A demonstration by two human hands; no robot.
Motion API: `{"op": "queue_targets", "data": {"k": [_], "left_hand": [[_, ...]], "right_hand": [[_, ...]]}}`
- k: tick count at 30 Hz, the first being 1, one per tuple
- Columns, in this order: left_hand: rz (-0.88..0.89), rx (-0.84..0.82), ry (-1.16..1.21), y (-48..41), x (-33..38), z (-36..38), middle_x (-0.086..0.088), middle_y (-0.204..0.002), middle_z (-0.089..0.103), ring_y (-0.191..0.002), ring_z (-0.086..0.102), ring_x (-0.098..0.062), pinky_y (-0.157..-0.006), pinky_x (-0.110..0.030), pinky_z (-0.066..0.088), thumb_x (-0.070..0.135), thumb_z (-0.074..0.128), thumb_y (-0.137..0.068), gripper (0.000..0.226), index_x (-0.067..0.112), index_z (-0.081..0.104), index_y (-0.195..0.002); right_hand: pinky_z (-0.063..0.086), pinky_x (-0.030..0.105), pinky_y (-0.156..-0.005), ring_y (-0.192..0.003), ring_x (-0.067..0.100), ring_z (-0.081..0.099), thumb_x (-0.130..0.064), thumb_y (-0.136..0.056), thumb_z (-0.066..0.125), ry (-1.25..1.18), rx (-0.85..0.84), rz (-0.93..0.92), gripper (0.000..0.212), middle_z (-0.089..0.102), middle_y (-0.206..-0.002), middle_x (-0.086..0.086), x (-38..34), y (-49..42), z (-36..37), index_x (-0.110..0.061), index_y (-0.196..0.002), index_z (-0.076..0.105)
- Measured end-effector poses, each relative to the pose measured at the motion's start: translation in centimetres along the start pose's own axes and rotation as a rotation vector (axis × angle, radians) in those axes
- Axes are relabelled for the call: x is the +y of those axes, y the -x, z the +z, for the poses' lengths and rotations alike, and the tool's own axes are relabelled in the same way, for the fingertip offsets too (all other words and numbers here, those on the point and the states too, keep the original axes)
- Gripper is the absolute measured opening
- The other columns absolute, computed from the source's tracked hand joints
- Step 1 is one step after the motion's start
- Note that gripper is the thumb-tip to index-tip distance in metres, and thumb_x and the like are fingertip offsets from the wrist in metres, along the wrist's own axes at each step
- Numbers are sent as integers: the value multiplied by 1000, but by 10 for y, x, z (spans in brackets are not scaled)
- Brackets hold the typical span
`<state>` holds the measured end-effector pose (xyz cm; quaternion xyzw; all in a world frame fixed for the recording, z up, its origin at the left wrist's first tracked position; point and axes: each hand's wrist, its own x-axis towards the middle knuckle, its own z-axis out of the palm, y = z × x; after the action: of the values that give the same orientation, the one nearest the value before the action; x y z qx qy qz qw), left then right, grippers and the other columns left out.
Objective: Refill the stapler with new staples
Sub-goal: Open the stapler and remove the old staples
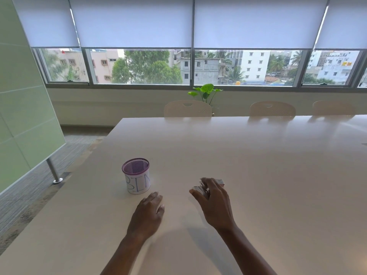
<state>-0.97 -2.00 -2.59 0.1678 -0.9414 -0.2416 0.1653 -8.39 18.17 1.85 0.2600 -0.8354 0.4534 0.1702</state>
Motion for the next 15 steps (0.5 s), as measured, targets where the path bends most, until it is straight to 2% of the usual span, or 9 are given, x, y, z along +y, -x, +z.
{"op": "queue_targets", "data": {"k": [2, 4, 7, 10, 13, 15], "left_hand": [[8, 4, 5, 0, 0, -1, 4, -151, 44, -136, 42, -17, -108, -30, 36, 27, 51, -94, 38, 22, 56, -131], [15, 6, 27, 1, 0, -1, 3, -149, 47, -136, 43, -16, -108, -29, 36, 25, 53, -93, 38, 22, 58, -130], [22, 33, 99, 2, 0, -3, 2, -141, 56, -131, 49, -13, -107, -26, 37, 21, 56, -90, 37, 20, 61, -127], [49, 84, 236, 5, 6, -5, 4, -121, 69, -112, 63, -10, -99, -27, 47, 20, 59, -91, 26, 19, 67, -116], [-5, 31, 584, 10, 20, -10, 5, -90, 76, -79, 71, -7, -79, -30, 55, 27, 59, -94, 13, 24, 72, -97], [-8, -36, 762, 13, 28, -11, -1, -80, 76, -68, 71, -14, -68, -27, 55, 38, 58, -90, 22, 23, 73, -95]], "right_hand": [[38, 10, -60, -69, 0, 54, -39, -75, 78, -163, -51, 103, 33, 60, -79, -12, 0, -2, 1, -23, -95, 58], [38, 12, -56, -57, 0, 49, -31, -72, 82, -267, -111, 164, 31, 58, -70, -7, 0, -1, 3, -21, -89, 57], [42, 16, -61, -59, -1, 51, -24, -77, 80, -358, -206, 230, 27, 64, -76, -3, -2, 2, 6, -22, -95, 61], [46, 17, -63, -62, -1, 55, -15, -81, 76, -450, -283, 227, 27, 65, -80, -6, -7, 5, 8, -32, -97, 61], [51, 27, -63, -64, 8, 60, -12, -83, 74, -530, -297, 240, 22, 70, -86, 8, -15, 8, 12, -25, -100, 66], [50, 29, -64, -64, 7, 57, -16, -81, 76, -516, -291, 224, 18, 69, -79, 1, -18, 11, 16, -19, -97, 69]]}}
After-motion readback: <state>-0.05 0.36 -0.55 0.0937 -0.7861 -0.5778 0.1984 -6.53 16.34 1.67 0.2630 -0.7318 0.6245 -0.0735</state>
